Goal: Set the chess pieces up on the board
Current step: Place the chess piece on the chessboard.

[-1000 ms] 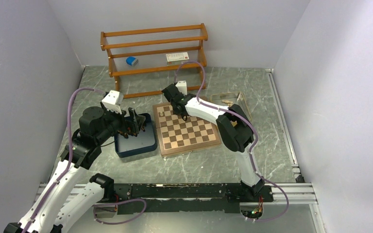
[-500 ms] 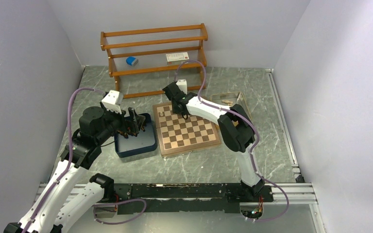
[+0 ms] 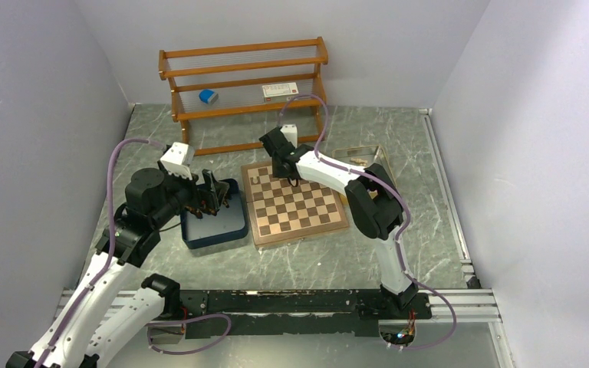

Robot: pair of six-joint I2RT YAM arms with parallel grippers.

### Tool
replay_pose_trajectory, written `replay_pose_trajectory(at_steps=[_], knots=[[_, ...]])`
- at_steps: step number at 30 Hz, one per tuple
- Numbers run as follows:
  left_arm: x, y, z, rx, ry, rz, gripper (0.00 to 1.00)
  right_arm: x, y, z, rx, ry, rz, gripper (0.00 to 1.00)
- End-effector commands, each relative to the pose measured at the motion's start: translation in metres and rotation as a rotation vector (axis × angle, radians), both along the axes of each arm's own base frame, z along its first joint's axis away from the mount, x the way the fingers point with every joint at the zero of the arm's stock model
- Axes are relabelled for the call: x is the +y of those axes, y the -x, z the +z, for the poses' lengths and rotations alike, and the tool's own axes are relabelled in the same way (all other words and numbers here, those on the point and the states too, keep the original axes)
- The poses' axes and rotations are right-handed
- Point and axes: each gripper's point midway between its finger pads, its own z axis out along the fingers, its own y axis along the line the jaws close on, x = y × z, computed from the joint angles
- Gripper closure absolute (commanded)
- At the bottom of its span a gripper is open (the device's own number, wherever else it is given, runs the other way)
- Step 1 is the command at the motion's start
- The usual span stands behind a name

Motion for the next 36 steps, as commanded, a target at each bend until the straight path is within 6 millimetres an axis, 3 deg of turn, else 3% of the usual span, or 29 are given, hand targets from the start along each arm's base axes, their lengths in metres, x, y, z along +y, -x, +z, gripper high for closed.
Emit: replay_pose_trajectory(at_steps=[1, 27, 33, 36], knots=[[0.001, 0.000, 0.008, -0.028, 0.003, 0.008, 0.01, 0.011, -0.008, 0.014, -0.033, -0.054, 0.006, 0.62], [0.002, 0.000, 0.009, -0.030, 0.003, 0.008, 0.02, 0.015, -0.003, 0.004, 0.000, -0.057, 0.011, 0.63], [0.002, 0.000, 0.009, -0.031, 0.003, 0.011, 0.02, 0.016, -0.007, 0.012, -0.023, -0.058, 0.008, 0.62], [0.001, 0.000, 0.009, -0.030, 0.005, 0.007, 0.01, 0.019, -0.016, 0.031, -0.068, -0.054, 0.028, 0.60]])
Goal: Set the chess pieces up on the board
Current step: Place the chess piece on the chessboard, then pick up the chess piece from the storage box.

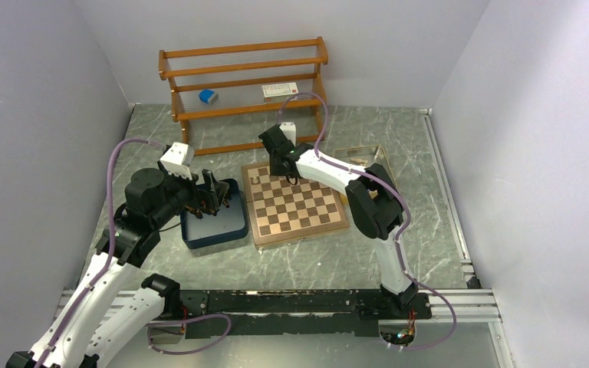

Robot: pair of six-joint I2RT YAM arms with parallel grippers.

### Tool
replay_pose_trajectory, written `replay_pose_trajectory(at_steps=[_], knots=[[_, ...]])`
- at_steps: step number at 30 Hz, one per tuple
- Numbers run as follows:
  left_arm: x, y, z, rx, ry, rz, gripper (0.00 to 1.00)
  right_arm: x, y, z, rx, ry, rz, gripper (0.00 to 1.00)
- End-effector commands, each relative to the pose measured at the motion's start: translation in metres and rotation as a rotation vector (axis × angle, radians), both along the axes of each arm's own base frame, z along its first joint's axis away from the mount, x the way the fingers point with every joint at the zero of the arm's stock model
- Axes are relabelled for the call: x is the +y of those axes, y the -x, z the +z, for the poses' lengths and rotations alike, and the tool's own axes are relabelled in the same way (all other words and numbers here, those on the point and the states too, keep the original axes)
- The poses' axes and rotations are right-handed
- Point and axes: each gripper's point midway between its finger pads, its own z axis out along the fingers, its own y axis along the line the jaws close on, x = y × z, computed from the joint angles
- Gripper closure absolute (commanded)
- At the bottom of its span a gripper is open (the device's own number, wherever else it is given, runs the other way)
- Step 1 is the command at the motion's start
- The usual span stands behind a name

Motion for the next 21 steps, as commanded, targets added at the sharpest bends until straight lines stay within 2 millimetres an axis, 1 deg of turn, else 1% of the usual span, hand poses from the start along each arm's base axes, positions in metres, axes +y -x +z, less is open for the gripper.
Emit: replay_pose_trajectory(at_steps=[1, 5, 8, 11, 13, 16, 17, 21], knots=[[0.000, 0.000, 0.008, -0.026, 0.005, 0.003, 0.01, 0.008, -0.018, 0.033, -0.087, -0.008, 0.008, 0.59], [0.000, -0.001, 0.005, -0.019, 0.000, 0.000, 0.01, 0.002, -0.029, 0.074, -0.156, -0.017, 0.004, 0.58], [-0.001, -0.003, 0.003, -0.008, -0.002, 0.001, 0.01, -0.009, -0.031, 0.095, -0.195, -0.025, -0.006, 0.57], [-0.002, -0.004, -0.002, 0.008, -0.007, -0.002, 0.01, -0.027, -0.031, 0.107, -0.219, -0.023, -0.041, 0.56], [-0.004, -0.005, -0.004, 0.014, -0.009, -0.007, 0.01, -0.042, -0.032, 0.111, -0.223, -0.035, -0.066, 0.56], [-0.005, -0.006, -0.007, 0.025, -0.015, -0.009, 0.01, -0.069, -0.034, 0.116, -0.231, -0.037, -0.103, 0.57], [-0.005, -0.006, -0.007, 0.027, -0.016, -0.010, 0.01, -0.080, -0.033, 0.114, -0.230, -0.030, -0.118, 0.57], [-0.005, -0.007, -0.008, 0.030, -0.016, -0.011, 0.01, -0.123, -0.038, 0.118, -0.245, 0.000, -0.176, 0.60]])
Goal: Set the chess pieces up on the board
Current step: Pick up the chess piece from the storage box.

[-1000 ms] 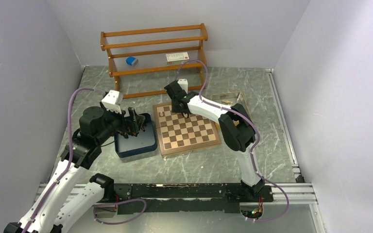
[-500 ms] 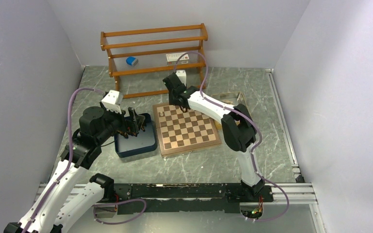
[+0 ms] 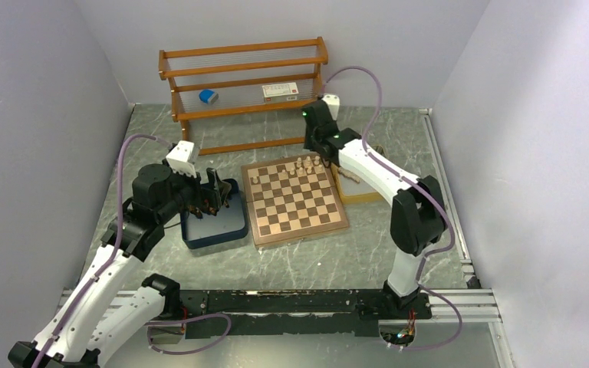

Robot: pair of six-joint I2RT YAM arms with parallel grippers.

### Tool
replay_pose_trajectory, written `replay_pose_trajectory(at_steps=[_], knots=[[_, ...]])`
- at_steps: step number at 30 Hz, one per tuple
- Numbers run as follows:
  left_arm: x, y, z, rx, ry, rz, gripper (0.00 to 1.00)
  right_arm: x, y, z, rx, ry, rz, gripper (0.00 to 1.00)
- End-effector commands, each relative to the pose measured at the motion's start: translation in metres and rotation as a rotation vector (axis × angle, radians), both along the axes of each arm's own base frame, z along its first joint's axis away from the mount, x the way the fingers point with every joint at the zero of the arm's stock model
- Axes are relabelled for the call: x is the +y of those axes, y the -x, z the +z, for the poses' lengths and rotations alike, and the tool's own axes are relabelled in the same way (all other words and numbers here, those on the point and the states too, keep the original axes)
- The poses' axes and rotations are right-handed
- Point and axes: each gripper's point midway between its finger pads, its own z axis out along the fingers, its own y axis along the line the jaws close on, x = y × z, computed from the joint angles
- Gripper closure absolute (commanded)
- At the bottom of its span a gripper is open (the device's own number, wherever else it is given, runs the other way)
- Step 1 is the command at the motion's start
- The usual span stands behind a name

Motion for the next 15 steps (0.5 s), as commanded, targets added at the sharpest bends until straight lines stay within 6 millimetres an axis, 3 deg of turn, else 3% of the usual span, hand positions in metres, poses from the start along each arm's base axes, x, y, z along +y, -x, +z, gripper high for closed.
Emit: replay_pose_trajectory(at_steps=[1, 6, 10, 15], knots=[[-0.002, 0.000, 0.006, -0.017, 0.004, -0.011, 0.01, -0.050, -0.007, 0.005, -0.025, 0.048, -0.077, 0.62], [-0.002, 0.000, 0.006, -0.019, 0.006, -0.010, 0.01, -0.107, -0.012, -0.004, -0.004, 0.129, -0.176, 0.74], [-0.003, 0.001, 0.006, -0.020, 0.008, -0.016, 0.01, -0.143, -0.013, -0.022, 0.031, 0.137, -0.238, 0.75], [-0.003, 0.002, 0.008, -0.026, 0.011, -0.019, 0.01, -0.162, -0.011, -0.050, 0.086, 0.140, -0.207, 0.72]])
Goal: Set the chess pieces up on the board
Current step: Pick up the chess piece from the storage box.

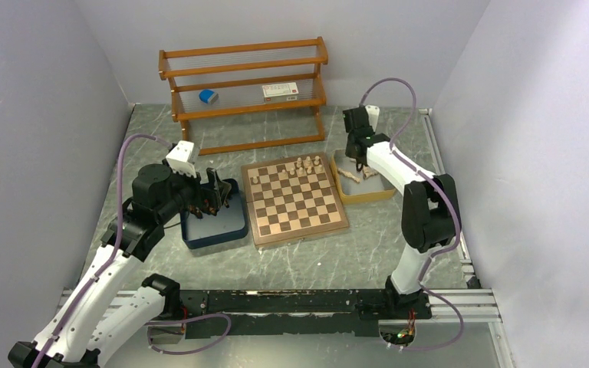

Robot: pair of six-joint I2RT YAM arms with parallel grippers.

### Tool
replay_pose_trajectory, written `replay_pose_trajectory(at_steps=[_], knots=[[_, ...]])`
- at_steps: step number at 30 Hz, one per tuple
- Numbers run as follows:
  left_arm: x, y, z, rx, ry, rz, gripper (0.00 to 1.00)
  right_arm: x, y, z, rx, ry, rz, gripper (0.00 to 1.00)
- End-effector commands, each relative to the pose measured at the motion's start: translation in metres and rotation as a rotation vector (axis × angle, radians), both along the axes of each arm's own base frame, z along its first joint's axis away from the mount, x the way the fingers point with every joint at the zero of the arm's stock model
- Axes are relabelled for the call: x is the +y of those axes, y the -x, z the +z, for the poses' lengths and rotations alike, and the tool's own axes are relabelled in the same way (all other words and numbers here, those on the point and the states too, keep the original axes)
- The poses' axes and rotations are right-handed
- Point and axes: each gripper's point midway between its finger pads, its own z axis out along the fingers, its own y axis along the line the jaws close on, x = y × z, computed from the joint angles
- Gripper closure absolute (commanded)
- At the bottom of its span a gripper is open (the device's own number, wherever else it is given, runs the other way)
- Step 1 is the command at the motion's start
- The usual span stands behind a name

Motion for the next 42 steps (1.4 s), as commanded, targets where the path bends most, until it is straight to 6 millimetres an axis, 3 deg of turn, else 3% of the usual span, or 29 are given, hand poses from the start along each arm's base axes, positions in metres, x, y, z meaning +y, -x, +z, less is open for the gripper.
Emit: replay_pose_trajectory(at_steps=[1, 5, 7, 13, 17, 21, 31, 36, 42], knots=[[-0.003, 0.002, 0.008, -0.028, 0.012, -0.021, 0.01, -0.018, -0.002, -0.008, 0.018, 0.008, 0.042, 0.71], [-0.005, 0.003, 0.008, -0.024, 0.015, -0.029, 0.01, -0.037, -0.009, -0.029, 0.147, 0.029, 0.131, 0.70], [-0.006, 0.003, 0.008, -0.024, 0.017, -0.032, 0.01, -0.044, -0.013, -0.030, 0.175, 0.073, 0.150, 0.69], [-0.004, 0.002, 0.007, -0.023, 0.011, -0.025, 0.01, -0.012, -0.014, -0.009, 0.062, 0.048, 0.464, 0.64], [-0.003, 0.002, 0.008, -0.027, 0.011, -0.019, 0.01, -0.001, -0.007, -0.015, 0.087, 0.090, 0.650, 0.64], [-0.002, 0.003, 0.010, -0.034, 0.014, -0.015, 0.01, -0.011, 0.001, -0.033, 0.174, 0.143, 0.684, 0.65], [-0.001, 0.002, 0.008, -0.029, 0.008, -0.009, 0.01, 0.000, 0.017, -0.054, 0.225, 0.150, 0.868, 0.60], [-0.002, 0.001, 0.006, -0.020, 0.007, -0.011, 0.01, 0.000, 0.015, -0.058, 0.239, 0.119, 0.880, 0.59], [-0.002, 0.000, 0.004, -0.012, 0.002, -0.011, 0.01, -0.001, 0.026, -0.074, 0.304, 0.087, 0.915, 0.57]])
